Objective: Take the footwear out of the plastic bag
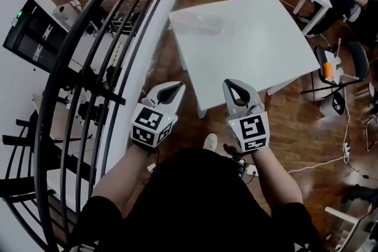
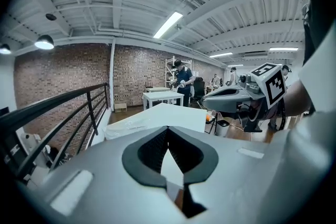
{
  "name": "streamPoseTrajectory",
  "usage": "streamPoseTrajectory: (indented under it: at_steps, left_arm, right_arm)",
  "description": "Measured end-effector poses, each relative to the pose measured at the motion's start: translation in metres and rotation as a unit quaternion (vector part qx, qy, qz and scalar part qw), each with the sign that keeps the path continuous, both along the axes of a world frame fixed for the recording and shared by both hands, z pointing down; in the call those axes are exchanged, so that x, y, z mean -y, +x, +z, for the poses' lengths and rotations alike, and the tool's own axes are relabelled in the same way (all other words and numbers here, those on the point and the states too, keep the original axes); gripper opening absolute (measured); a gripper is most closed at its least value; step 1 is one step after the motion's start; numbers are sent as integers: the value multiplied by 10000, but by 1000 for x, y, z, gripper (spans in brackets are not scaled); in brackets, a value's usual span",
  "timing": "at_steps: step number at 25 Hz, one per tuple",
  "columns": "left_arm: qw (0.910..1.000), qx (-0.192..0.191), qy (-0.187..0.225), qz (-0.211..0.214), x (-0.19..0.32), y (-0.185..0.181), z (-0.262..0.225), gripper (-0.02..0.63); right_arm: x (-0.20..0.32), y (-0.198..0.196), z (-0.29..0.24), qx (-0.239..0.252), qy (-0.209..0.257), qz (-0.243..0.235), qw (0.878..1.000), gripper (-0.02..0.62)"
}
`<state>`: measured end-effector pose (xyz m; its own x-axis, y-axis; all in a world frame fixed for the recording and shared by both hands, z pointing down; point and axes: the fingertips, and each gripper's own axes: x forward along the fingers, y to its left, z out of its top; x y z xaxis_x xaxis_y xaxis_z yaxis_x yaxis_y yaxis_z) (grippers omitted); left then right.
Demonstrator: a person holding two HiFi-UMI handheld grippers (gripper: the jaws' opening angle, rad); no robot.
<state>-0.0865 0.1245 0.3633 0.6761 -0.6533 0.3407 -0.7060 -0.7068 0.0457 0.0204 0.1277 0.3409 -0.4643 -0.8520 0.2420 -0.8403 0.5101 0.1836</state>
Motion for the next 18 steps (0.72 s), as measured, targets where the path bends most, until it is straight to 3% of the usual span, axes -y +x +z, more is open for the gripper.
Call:
streamPoseTrajectory:
  at_steps: [8,18]
  left_arm:
    - [9992,140,-120,-351,57,26,2,17]
    - [9994,146,-188,-250,104,32,15,17]
  right_arm:
    - [55,27,8,68,-199,-324,9993,-8]
    - [100,35,29,75,-535,-203,9983,-7]
